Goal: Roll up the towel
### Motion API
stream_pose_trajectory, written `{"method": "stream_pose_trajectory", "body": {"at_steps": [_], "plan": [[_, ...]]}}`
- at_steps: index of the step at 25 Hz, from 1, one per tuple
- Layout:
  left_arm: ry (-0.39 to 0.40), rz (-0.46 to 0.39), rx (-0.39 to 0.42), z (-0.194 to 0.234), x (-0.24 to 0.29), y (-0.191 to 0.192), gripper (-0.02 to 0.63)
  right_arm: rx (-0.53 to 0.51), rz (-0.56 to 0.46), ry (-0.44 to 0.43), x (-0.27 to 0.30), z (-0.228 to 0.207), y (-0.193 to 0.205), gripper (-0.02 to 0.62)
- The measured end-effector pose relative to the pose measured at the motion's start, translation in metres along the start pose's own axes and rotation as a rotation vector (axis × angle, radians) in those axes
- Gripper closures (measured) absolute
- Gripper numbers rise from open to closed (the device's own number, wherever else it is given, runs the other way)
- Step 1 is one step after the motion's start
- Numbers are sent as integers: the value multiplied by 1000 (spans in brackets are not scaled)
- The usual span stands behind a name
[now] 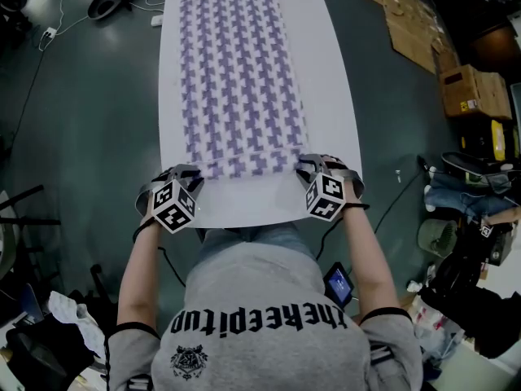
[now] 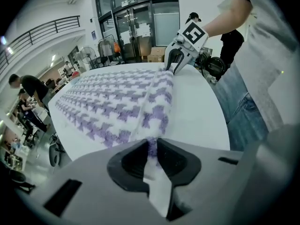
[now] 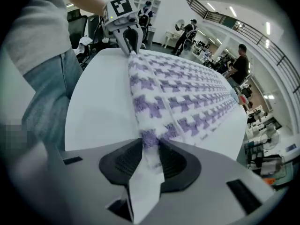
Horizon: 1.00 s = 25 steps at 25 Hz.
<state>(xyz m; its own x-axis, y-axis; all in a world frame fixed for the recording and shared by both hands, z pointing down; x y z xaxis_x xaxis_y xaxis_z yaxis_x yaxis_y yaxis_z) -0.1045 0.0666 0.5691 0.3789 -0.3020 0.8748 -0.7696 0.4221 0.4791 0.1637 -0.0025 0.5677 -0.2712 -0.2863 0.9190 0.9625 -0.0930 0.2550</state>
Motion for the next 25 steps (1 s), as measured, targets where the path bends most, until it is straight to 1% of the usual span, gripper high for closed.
{"method": "stream_pose_trajectory", "body": {"at_steps": [1, 2, 3, 4, 6, 9, 11, 14, 16, 22, 25], "plan": [[3, 4, 7, 0, 1, 0, 547, 10, 9, -6, 2, -1, 0, 485], [8, 9, 14, -1, 1, 0, 558, 19, 14, -16, 2, -1, 0, 530], [15, 13, 21, -1, 1, 1, 564, 27, 15, -25, 2, -1, -1, 556], [25, 15, 25, -1, 1, 1, 566, 35, 13, -34, 1, -1, -1, 565], [59, 16, 30, -1, 0, 1, 571, 54, 4, -49, -2, -1, -2, 569], [143, 19, 36, -1, -7, -2, 577, 78, -10, -88, -11, -4, -4, 571], [205, 21, 40, 3, -12, -4, 577, 94, -15, -137, -17, -9, -5, 571], [303, 14, 26, 9, -13, -3, 577, 137, -5, -244, -15, -10, -6, 571], [343, 7, 13, 13, -12, 1, 577, 163, 7, -294, -8, -9, -8, 571], [369, -38, -32, 21, -26, -1, 575, 238, -6, -343, -16, -18, -17, 569], [372, -76, -75, 27, -29, 18, 574, 280, -27, -326, -11, -15, -30, 569]]}}
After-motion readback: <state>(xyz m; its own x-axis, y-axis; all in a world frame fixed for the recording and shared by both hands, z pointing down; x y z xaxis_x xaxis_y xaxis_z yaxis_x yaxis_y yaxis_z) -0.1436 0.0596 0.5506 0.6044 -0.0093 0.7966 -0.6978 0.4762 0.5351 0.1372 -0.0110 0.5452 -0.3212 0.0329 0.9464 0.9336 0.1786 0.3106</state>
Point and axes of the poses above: the fingertips, and each gripper's own axes: x forward along the fingers, z to its left, y out of its underside, the point moved 5 cm from there along -x, backward along the fingers, and after that the axes turned 2 degrees about y, right-handed, at the moved point
